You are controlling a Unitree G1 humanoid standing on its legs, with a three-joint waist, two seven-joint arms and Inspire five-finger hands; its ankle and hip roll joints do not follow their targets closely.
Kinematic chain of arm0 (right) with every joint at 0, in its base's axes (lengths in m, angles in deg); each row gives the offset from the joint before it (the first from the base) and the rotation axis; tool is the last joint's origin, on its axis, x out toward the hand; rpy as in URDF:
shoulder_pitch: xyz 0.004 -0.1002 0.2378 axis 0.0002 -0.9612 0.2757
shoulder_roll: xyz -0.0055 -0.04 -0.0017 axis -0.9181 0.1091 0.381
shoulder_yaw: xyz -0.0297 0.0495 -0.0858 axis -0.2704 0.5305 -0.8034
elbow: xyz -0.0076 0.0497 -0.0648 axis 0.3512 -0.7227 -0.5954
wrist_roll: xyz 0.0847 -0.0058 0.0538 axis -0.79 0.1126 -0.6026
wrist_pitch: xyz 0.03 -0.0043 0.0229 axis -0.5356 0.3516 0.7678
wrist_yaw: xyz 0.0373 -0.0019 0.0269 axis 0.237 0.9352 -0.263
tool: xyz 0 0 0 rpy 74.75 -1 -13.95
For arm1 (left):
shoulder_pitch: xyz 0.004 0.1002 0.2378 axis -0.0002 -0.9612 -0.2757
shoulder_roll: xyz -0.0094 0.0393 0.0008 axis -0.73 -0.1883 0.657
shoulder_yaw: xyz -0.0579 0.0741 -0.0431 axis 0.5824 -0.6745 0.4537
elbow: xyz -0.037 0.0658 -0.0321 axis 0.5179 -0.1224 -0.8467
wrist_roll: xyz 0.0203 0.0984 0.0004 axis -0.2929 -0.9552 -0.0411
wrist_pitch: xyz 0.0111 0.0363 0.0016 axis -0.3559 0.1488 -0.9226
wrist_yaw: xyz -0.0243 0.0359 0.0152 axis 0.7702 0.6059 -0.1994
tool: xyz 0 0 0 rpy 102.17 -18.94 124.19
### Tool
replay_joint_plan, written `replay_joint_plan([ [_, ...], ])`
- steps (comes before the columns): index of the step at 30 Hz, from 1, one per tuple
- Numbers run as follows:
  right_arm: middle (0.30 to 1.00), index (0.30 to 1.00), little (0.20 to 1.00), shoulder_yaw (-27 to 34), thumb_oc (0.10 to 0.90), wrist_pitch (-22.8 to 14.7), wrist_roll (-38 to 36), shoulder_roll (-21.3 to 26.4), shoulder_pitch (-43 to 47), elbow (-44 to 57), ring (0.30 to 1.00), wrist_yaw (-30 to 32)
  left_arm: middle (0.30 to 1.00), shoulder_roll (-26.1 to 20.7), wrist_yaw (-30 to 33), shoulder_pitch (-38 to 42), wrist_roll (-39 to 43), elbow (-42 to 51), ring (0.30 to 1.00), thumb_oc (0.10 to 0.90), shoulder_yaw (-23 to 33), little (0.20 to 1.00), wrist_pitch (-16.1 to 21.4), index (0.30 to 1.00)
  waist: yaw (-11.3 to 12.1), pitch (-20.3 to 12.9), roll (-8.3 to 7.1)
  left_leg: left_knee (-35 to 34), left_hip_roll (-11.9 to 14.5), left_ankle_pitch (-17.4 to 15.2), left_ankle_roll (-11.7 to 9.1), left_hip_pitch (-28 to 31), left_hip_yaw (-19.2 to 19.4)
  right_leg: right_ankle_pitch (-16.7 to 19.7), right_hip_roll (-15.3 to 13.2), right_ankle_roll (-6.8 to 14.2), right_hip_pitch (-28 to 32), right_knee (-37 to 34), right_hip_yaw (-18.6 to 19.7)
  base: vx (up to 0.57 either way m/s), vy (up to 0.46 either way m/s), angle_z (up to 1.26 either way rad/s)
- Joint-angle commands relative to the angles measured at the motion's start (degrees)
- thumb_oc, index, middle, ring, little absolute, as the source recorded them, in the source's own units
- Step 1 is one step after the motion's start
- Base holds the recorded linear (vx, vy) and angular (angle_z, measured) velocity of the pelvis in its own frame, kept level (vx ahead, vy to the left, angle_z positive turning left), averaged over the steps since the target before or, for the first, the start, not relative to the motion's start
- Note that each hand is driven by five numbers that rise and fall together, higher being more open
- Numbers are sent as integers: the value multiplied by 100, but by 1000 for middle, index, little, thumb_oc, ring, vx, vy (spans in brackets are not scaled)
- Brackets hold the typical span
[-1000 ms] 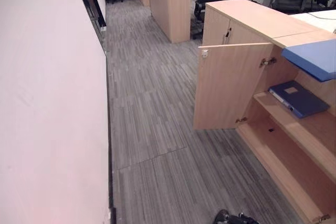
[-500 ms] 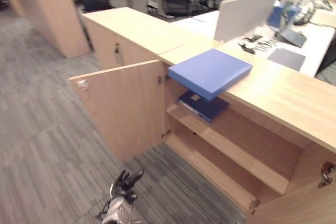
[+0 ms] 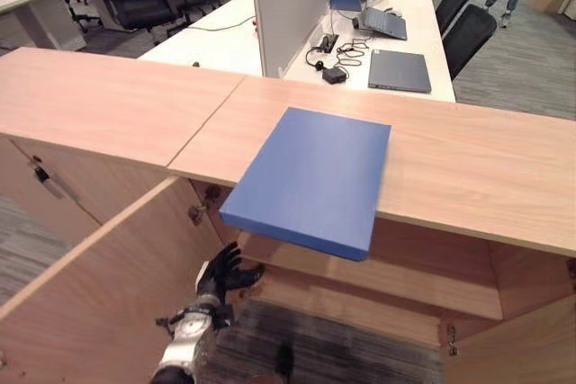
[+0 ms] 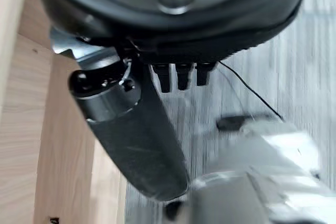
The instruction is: Put the empty folder in the office cabinet
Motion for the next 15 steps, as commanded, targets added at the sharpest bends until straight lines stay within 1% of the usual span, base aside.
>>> replay_joint_plan([
  [1, 900, 900, 900, -183, 800, -75, 15, 71, 243, 281, 900, -107, 900, -405, -156, -181, -289, 670, 900, 800, 134, 900, 326, 900, 210, -294, 31, -1183, 749, -26, -556, 804, -335, 677, -102, 594, -1013, -363, 423, 27, 224, -24],
  [2, 900, 900, 900, -219, 800, -75, 12, 29, 280, 347, 900, -126, 900, -423, -166, -207, -325, 666, 900, 800, 150, 900, 316, 900, 220, -277, 30, -1183, 705, -83, -510, 838, -239, 721, -146, 625, -1086, -291, 457, 11, 193, -21],
  [3, 900, 900, 900, -258, 800, -73, 33, 8, 308, 403, 900, -136, 900, -424, -173, -232, -347, 671, 900, 800, 151, 900, 293, 900, 236, -259, 35, -1183, 691, -118, -482, 871, -155, 767, -182, 644, -1145, -237, 408, -10, 148, -13],
  [4, 900, 900, 900, -289, 800, -72, 59, -14, 358, 449, 900, -143, 900, -433, -186, -262, -369, 704, 900, 800, 157, 900, 274, 900, 291, -226, 51, -1183, 693, -160, -461, 901, -19, 836, -241, 643, -1220, -154, 248, -22, 114, -13],
  [5, 900, 900, 900, -314, 800, -64, 89, -32, 380, 485, 900, -146, 900, -443, -220, -303, -392, 740, 900, 800, 148, 900, 240, 900, 340, -201, 62, -1183, 685, -195, -447, 924, 90, 917, -305, 631, -1272, -61, -21, -50, 100, -22],
  [6, 900, 900, 900, -377, 800, -52, 153, -67, 429, 516, 900, -151, 900, -474, -256, -372, -428, 819, 900, 800, 156, 900, 189, 900, 386, -163, 54, -1183, 657, -240, -429, 961, 231, 1054, -401, 644, -1298, 62, -516, -44, 71, -46],
  [7, 900, 900, 900, -415, 800, -44, 199, -78, 459, 529, 900, -150, 900, -499, -276, -402, -451, 843, 900, 800, 164, 900, 175, 900, 405, -146, 37, -1183, 640, -253, -416, 980, 300, 1121, -449, 667, -1299, 84, -677, -35, 47, -48],
  [8, 900, 900, 900, -445, 800, -36, 215, -89, 483, 535, 900, -153, 900, -504, -290, -420, -476, 881, 900, 800, 166, 900, 154, 900, 415, -137, 20, -1183, 625, -255, -402, 989, 330, 1176, -467, 687, -1306, 89, -734, -8, 4, -35],
  [10, 900, 900, 900, -479, 800, -27, 239, -95, 506, 540, 900, -163, 900, -513, -326, -433, -473, 930, 900, 800, 141, 900, 156, 900, 440, -136, -6, -1183, 637, -246, -396, 997, 348, 1204, -450, 716, -1285, 29, -729, 4, -33, -12],
  [12, 900, 900, 900, -516, 800, -28, 262, -124, 503, 554, 900, -156, 900, -521, -361, -516, -516, 1039, 900, 800, 120, 900, 121, 900, 474, -175, -32, -1183, 681, -248, -428, 984, 346, 1061, -403, 704, -1168, -206, -780, 10, -75, -1],
  [15, 900, 900, 900, -552, 800, -20, 275, -130, 511, 556, 900, -168, 900, -536, -381, -531, -534, 1049, 900, 800, 87, 900, 60, 900, 487, -184, -49, -1183, 734, -220, -467, 969, 311, 1002, -333, 689, -1090, -353, -837, -1, -117, 3],
])
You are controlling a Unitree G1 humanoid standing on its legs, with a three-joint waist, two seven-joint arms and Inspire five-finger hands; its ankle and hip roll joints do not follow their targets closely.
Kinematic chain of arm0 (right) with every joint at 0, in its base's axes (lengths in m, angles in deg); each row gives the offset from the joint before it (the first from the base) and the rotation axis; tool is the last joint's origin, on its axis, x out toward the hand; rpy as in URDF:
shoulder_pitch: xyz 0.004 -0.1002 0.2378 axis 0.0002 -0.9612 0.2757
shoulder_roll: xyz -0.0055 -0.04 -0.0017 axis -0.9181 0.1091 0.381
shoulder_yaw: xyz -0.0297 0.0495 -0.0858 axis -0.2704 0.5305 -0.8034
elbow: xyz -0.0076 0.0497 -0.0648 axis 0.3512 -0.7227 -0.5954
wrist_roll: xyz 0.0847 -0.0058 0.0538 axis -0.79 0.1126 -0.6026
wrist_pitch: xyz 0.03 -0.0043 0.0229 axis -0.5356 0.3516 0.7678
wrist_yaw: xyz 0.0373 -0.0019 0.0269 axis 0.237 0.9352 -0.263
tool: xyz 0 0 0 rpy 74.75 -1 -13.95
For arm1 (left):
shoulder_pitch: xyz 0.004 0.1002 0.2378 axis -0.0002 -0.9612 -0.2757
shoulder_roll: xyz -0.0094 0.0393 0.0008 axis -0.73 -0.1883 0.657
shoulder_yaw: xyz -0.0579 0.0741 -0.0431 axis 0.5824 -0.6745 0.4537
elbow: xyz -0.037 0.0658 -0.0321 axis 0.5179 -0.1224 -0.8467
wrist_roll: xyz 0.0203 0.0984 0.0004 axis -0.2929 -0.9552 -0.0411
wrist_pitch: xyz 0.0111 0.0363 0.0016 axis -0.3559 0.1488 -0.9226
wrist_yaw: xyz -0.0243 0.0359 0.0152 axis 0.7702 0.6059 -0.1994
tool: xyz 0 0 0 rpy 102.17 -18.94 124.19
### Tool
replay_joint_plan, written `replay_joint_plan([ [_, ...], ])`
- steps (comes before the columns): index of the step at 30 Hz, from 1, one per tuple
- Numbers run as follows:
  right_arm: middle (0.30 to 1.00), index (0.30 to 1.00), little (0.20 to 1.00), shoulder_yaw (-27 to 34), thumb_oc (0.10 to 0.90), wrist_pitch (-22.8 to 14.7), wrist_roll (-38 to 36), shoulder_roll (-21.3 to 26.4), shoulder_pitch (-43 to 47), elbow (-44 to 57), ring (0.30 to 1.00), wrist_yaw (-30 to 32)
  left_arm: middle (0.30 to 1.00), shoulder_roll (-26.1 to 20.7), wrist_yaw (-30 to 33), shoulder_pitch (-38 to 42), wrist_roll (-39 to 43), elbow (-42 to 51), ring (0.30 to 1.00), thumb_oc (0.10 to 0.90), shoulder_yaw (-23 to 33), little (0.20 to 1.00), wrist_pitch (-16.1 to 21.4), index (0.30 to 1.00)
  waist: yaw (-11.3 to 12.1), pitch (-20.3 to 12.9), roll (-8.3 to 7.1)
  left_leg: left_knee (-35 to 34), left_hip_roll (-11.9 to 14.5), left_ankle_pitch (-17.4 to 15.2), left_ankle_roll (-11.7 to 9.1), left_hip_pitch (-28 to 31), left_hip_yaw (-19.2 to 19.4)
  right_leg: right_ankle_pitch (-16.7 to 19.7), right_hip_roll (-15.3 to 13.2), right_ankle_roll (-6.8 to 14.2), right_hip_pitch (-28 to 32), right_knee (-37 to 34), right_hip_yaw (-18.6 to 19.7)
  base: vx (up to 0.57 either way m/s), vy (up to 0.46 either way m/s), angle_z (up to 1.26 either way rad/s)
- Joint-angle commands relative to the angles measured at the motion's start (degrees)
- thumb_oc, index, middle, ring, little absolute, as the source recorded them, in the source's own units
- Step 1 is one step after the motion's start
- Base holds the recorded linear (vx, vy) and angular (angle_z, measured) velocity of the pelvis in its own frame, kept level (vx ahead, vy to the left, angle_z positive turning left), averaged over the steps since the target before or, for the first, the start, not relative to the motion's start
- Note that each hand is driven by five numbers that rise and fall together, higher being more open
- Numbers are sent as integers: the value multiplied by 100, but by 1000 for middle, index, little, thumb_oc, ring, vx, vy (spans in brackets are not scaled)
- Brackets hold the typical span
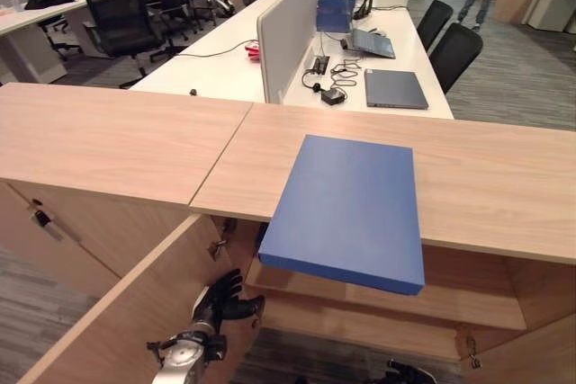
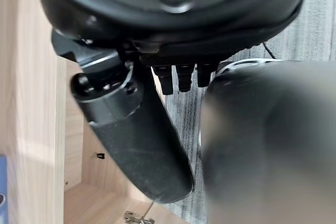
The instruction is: Put the empty folder in the office cabinet
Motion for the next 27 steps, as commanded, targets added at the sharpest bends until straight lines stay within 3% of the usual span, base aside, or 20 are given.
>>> replay_joint_plan([
  [1, 900, 900, 900, -109, 800, -70, 209, 131, 98, -75, 900, -18, 900, -189, -164, 451, -203, 751, 900, 800, 194, 900, 270, 900, 39, -75, -40, -18, 902, -422, -631, 130, -117, 220, 243, -88, 168, -100, -244, 0, -92, 6],
  [7, 900, 900, 900, -249, 800, -54, 214, 92, 163, -56, 900, -57, 900, -227, -348, 370, -88, 1030, 900, 800, 1, 900, 142, 900, 80, -70, -31, -18, 1141, -250, -803, 39, -235, 118, 542, -205, 369, -442, -312, -39, -172, 5],
  [14, 900, 900, 900, -648, 800, -90, 203, 86, 442, 32, 900, -6, 900, -198, -460, 208, 412, 1297, 900, 800, -192, 900, 35, 900, 251, 82, 152, -18, 1711, 266, -1206, -188, -466, -55, 1218, -574, 554, -830, -448, -89, -248, 8],
  [15, 900, 900, 900, -723, 800, -117, 142, 91, 482, 68, 900, 20, 900, -96, -424, 140, 552, 1324, 900, 800, -181, 900, -18, 900, 298, 128, 213, -18, 1926, 432, -1326, -293, -512, -146, 1438, -674, 567, -892, -487, -77, -270, 15],
  [17, 900, 900, 900, -724, 800, -117, 142, 92, 482, 68, 900, 20, 900, -94, -424, 138, 552, 1325, 900, 800, -180, 900, -19, 900, 292, 124, 218, -18, 1931, 433, -1329, -298, -519, -146, 1444, -677, 565, -892, -492, -67, -186, 6],
  [18, 900, 900, 900, -803, 800, -131, 100, 124, 557, 53, 900, 90, 900, 17, -329, 75, 773, 1403, 900, 800, -164, 900, -69, 900, 381, 267, 272, -18, 2119, 681, -1394, -462, -566, -199, 1631, -796, 553, -892, -550, -86, -202, 10],
  [21, 900, 900, 900, -899, 800, -89, 201, 176, 623, 71, 900, 130, 900, 106, -232, 134, 838, 1342, 900, 800, -145, 900, -90, 900, 410, 424, 251, 129, 2156, 833, -1383, -671, -476, -216, 1639, -852, 573, -892, -683, -127, -158, 20],
  [23, 900, 900, 900, -925, 800, -48, 237, 229, 662, 123, 900, 164, 900, 131, -115, 250, 692, 1290, 900, 800, -71, 900, -85, 900, 401, 551, 129, 701, 2166, 581, -1177, -883, 57, -193, 1558, -925, 527, -892, -858, -157, -124, 20],
  [24, 900, 900, 900, -923, 800, -34, 239, 242, 658, 142, 900, 172, 900, 109, -83, 242, 636, 1335, 900, 800, -7, 900, -75, 900, 426, 564, 65, 1074, 2123, 197, -1136, -870, 222, -235, 1541, -924, 541, -892, -857, -105, -125, 40],
  [25, 900, 900, 900, -863, 800, -40, 212, 273, 626, 151, 900, 209, 900, 35, -6, 233, 451, 1498, 900, 800, 143, 900, -8, 900, 489, 556, -38, 1780, 1821, -391, -993, -940, 209, -171, 1449, -951, 506, -892, -887, -31, -77, 60],
  [27, 900, 900, 900, -831, 800, -41, 209, 275, 607, 151, 900, 210, 900, 27, 7, 203, 393, 1518, 900, 800, 192, 900, 5, 900, 496, 538, -50, 2030, 1727, -601, -962, -960, 181, -159, 1433, -943, 510, -892, -897, -21, 3, 69],
])
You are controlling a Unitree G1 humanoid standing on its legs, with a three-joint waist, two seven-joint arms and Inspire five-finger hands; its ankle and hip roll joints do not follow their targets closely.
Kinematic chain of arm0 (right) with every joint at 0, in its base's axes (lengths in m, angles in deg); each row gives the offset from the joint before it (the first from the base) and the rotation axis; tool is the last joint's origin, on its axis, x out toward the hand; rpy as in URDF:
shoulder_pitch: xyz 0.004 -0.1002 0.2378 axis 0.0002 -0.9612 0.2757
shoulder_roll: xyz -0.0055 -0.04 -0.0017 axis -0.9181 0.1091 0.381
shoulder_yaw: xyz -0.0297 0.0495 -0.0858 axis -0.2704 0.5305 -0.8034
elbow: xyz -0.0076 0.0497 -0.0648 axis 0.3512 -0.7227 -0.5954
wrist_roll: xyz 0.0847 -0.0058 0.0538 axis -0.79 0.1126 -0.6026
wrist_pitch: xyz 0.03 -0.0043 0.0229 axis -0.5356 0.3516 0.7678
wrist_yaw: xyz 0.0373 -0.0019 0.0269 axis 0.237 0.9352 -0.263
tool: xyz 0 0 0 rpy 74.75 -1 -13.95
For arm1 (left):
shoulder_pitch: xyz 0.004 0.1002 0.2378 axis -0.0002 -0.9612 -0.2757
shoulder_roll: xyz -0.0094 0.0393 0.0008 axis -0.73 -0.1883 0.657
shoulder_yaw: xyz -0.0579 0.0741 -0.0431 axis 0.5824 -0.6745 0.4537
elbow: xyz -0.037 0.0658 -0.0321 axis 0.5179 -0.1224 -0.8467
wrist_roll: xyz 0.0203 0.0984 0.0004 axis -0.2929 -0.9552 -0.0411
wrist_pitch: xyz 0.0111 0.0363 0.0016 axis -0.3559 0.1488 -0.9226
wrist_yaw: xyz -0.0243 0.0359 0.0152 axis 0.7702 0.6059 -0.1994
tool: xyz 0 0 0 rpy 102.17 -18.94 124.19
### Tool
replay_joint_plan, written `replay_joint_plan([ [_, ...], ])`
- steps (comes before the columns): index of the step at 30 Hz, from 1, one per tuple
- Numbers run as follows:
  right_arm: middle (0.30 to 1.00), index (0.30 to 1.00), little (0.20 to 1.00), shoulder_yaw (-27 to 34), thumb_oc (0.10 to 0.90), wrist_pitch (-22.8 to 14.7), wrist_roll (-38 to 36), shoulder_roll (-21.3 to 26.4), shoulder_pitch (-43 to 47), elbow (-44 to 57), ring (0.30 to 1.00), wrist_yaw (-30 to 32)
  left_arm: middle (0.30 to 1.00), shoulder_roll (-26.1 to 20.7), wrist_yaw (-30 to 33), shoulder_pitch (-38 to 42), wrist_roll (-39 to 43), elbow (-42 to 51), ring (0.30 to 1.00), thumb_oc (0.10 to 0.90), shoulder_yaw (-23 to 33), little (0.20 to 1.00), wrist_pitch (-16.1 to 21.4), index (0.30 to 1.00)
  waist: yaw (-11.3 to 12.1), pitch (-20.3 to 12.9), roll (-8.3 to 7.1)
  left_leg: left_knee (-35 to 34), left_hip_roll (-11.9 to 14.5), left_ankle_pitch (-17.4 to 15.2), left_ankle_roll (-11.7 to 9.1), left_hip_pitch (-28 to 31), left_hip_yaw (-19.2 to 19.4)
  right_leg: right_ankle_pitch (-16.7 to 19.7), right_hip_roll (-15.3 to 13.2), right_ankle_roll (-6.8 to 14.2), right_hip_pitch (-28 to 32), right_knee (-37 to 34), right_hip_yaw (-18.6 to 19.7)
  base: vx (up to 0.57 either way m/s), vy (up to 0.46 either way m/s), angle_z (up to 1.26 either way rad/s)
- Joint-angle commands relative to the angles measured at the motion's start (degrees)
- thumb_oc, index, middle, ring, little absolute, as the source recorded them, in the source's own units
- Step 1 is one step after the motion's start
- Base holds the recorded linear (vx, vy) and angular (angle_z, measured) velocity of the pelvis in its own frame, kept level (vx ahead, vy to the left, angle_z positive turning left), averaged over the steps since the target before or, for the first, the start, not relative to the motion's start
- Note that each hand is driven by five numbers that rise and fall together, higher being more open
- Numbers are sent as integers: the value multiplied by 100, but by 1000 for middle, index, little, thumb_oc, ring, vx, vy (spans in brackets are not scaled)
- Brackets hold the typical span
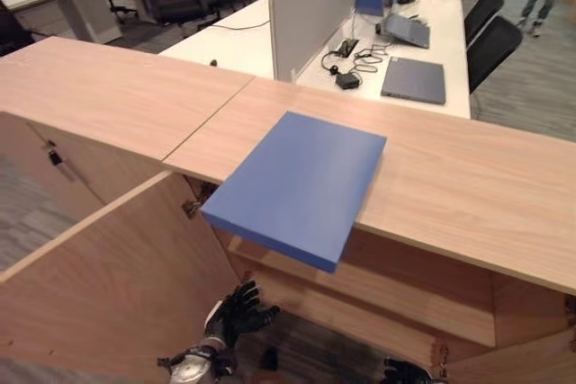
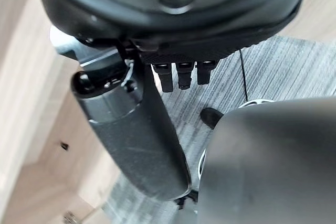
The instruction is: Put the empty folder in the office cabinet
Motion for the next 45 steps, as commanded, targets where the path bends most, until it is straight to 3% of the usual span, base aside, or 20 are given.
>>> replay_joint_plan([
  [1, 900, 900, 900, 124, 800, -107, 12, 184, 286, 124, 900, 75, 900, -191, 150, 434, -277, 851, 900, 800, 473, 900, 523, 900, 139, -46, -155, 1350, -78, -627, -128, -117, 101, -371, -272, 510, 93, 42, 306, -5, 47, 45],
  [4, 900, 900, 900, 232, 800, -122, 82, 172, 130, 125, 900, 81, 900, -146, 264, 229, -467, 1238, 900, 800, 807, 900, 601, 900, 105, -177, -93, 731, -194, -746, -28, 474, 229, -363, -261, 602, 52, 42, 122, 44, 109, 46],
  [7, 900, 900, 900, 471, 800, -121, 32, 148, 46, 5, 900, 106, 900, -235, 382, 252, -535, 1588, 900, 800, 1126, 900, 685, 900, 86, -258, -110, 300, -410, -530, -120, 533, 53, -235, -434, 656, 46, 42, -175, 20, 119, 56],
  [9, 900, 900, 900, 551, 800, -118, 127, 120, -13, -125, 900, 79, 900, -188, 382, 213, -166, 2032, 900, 800, 1407, 900, 859, 900, 109, -428, -46, -600, -577, -351, -114, 890, -54, -206, -509, 750, 52, 42, -316, 77, 163, 70],
  [13, 900, 900, 900, 565, 800, -121, 89, 58, -29, -144, 900, 127, 900, 143, 615, 264, 718, 2606, 900, 800, 1762, 900, 1135, 900, 108, -526, -16, -815, -648, -291, -105, 924, -97, -183, -567, 786, 19, 42, -356, 14, 100, 17],
  [15, 900, 900, 900, 547, 800, -122, 89, 8, -33, -188, 900, 132, 900, 234, 906, 372, 597, 3158, 900, 800, 1978, 900, 1281, 900, 156, -550, -25, -815, -673, -306, -90, 939, -103, -174, -591, 804, 46, 42, -362, 26, 57, 14],
  [18, 900, 900, 900, 510, 800, -139, 115, -45, -12, -256, 900, 130, 900, 186, 1090, 500, 253, 3620, 900, 800, 2117, 900, 1411, 900, 190, -544, -51, -815, -742, -231, -34, 923, -67, -76, -645, 804, 32, 42, -436, -12, 45, 6],
  [24, 900, 900, 900, 300, 800, -242, 150, -217, -2, -380, 900, 98, 900, -393, 1501, 1177, -1501, 4897, 900, 800, 2431, 900, 1849, 900, 181, -619, -124, -815, -744, -345, -37, 1033, -21, -84, -695, 881, 100, 42, -357, 7, 11, 0],
  [29, 900, 900, 900, 188, 800, -271, 211, -299, 76, -435, 900, 75, 900, -831, 1606, 1675, -2129, 5479, 900, 800, 2417, 900, 2058, 900, 120, -672, -139, -815, -730, -384, -55, 1081, 28, -86, -701, 916, 112, 42, -280, 15, -5, -7],
  [37, 900, 900, 900, 42, 800, -221, 377, -335, 174, -539, 900, 66, 900, -1678, 1662, 2081, -3163, 5555, 900, 800, 2121, 900, 1949, 900, 84, -735, -155, -815, -715, -412, -76, 1136, 55, -100, -682, 941, 149, 42, -263, 1, -13, -4],
  [40, 900, 900, 900, -3, 800, -220, 433, -358, 238, -505, 900, 47, 900, -2156, 1743, 2014, -4095, 5513, 900, 800, 2132, 900, 1812, 900, 81, -770, -131, -815, -715, -419, -75, 1162, 56, -95, -677, 951, 154, 42, -230, 0, 0, 0],
  [45, 900, 900, 900, -41, 800, -233, 505, -391, 199, -504, 900, 29, 900, -2411, 1665, 1695, -4482, 5677, 900, 800, 2204, 900, 1911, 900, 73, -806, -129, -815, -705, -432, -79, 1195, 73, -104, -669, 952, 169, 42, -197, 0, 0, 0],
])
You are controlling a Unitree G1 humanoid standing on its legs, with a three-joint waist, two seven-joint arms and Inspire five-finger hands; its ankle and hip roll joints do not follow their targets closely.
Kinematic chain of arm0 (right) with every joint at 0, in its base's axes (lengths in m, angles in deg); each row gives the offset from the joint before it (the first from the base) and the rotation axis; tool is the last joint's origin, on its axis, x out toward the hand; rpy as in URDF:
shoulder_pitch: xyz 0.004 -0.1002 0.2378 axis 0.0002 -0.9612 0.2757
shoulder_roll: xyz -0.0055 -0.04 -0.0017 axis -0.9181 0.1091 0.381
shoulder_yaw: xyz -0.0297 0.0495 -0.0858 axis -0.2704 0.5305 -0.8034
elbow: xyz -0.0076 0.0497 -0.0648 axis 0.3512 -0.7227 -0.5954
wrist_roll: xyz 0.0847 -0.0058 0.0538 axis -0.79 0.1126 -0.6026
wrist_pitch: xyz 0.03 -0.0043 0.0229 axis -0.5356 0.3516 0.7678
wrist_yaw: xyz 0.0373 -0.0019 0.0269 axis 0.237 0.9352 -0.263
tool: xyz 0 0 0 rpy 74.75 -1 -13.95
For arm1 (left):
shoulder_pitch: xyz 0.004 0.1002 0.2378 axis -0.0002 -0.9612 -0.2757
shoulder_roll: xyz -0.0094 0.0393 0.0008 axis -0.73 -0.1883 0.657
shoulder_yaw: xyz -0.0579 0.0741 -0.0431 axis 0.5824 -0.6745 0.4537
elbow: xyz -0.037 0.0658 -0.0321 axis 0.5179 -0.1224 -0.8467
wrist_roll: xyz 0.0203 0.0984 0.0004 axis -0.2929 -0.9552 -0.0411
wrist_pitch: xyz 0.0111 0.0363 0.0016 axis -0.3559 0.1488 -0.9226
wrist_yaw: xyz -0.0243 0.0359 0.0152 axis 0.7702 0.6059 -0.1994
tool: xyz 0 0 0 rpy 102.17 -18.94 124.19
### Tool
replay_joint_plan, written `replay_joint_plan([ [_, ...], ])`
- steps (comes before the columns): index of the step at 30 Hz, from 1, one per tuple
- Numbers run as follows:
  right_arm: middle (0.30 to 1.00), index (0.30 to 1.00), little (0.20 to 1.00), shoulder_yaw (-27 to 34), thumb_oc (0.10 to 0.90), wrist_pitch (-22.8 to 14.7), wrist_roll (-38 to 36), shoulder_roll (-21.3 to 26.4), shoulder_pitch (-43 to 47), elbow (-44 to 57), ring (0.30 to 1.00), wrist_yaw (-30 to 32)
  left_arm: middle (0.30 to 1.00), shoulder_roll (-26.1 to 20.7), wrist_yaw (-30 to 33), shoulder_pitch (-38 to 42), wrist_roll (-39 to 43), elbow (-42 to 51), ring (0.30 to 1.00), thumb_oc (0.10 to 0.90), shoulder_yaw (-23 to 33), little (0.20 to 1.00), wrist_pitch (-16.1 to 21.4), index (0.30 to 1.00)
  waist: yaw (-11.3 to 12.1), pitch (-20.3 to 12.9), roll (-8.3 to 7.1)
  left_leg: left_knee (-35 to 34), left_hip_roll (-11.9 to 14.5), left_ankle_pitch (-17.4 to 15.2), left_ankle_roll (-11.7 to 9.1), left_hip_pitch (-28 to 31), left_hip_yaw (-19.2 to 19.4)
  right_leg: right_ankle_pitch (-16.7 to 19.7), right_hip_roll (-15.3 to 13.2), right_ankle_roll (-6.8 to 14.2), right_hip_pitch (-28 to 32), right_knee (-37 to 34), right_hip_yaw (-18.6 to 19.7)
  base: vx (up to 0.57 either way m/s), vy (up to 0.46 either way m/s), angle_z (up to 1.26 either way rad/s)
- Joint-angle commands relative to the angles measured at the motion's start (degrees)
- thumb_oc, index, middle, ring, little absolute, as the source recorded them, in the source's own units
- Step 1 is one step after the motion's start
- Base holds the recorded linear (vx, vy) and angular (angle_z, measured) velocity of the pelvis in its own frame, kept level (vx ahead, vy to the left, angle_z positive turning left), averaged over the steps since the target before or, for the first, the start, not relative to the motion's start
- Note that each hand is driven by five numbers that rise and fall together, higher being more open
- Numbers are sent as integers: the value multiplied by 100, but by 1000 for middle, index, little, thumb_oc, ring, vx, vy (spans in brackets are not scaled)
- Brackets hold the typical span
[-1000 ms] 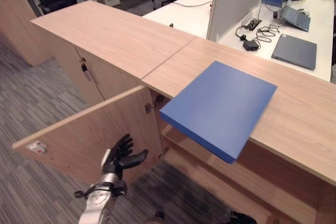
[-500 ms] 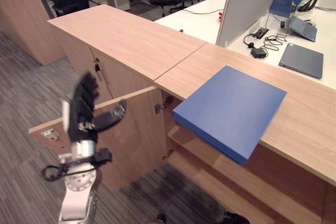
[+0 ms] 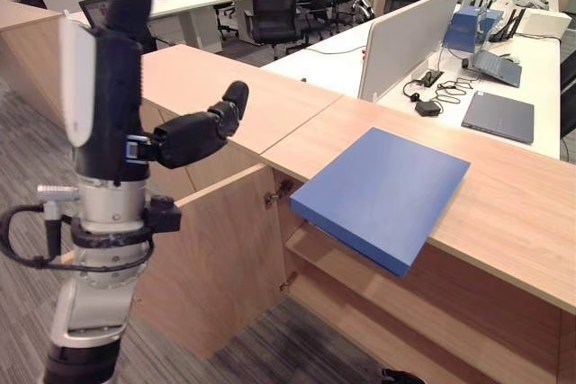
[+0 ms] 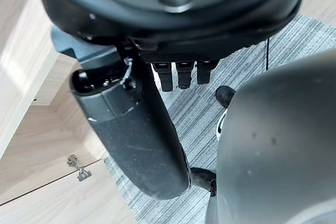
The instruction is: Put the empty folder in the office cabinet
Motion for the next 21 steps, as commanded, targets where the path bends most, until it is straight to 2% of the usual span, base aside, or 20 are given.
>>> replay_joint_plan([
  [1, 900, 900, 900, -286, 800, -151, 272, -133, 343, -186, 900, -35, 900, -423, 131, 24, -224, 380, 900, 800, 67, 900, 188, 900, -74, -157, -246, -47, 20, -631, -157, 76, -102, -337, -33, 159, 12, -2, 413, 0, 0, 0],
  [6, 900, 900, 900, -288, 800, -162, 333, -105, 306, -260, 900, -7, 900, -542, -100, -73, 34, 772, 900, 800, -64, 900, 304, 900, -91, -179, -267, -47, 20, -629, -153, 77, -107, -337, -17, 165, 13, -2, 411, 0, 0, 0],
  [11, 900, 900, 900, -285, 800, -146, 344, -31, 309, -311, 900, -30, 900, -904, -428, 5, 299, 965, 900, 800, -274, 900, 367, 900, -101, -192, -276, -47, 13, -629, -153, 65, -129, -320, -15, 179, 12, -2, 404, 0, 0, 0],
  [15, 900, 900, 900, -304, 800, -139, 324, 12, 357, -322, 900, -64, 900, -981, -911, 132, 1083, 966, 900, 800, -656, 900, 351, 900, -136, -214, -260, -47, 8, -632, -142, 72, -122, -306, -22, 186, 12, -2, 402, 0, 0, 0],
  [16, 900, 900, 900, -305, 800, -120, 329, 43, 380, -316, 900, -95, 900, -1009, -1170, 181, 1535, 987, 900, 800, -781, 900, 321, 900, -148, -218, -249, -47, 5, -637, -135, 83, -116, -302, -25, 188, 22, -2, 414, 0, 0, 0],
  [17, 900, 900, 900, -302, 800, -119, 330, 44, 381, -316, 900, -96, 900, -1009, -1181, 184, 1549, 989, 900, 800, -778, 900, 319, 900, -144, -216, -248, -47, 6, -637, -135, 85, -115, -301, -25, 188, 22, -2, 416, 0, 0, 0],
  [19, 900, 900, 900, -352, 800, -104, 379, 65, 404, -330, 900, -135, 900, -1031, -1493, 266, 2216, 1014, 900, 800, -955, 900, 284, 900, -168, -225, -224, -47, -3, -646, -122, 110, -104, -284, -33, 189, 35, -2, 432, 0, 0, 0],
  [21, 900, 900, 900, -373, 800, -98, 403, 70, 416, -343, 900, -158, 900, -1070, -1563, 320, 2319, 1005, 900, 800, -1013, 900, 260, 900, -179, -226, -221, -47, -4, -653, -119, 121, -94, -285, -36, 189, 43, -2, 442, 0, 0, 0],
])
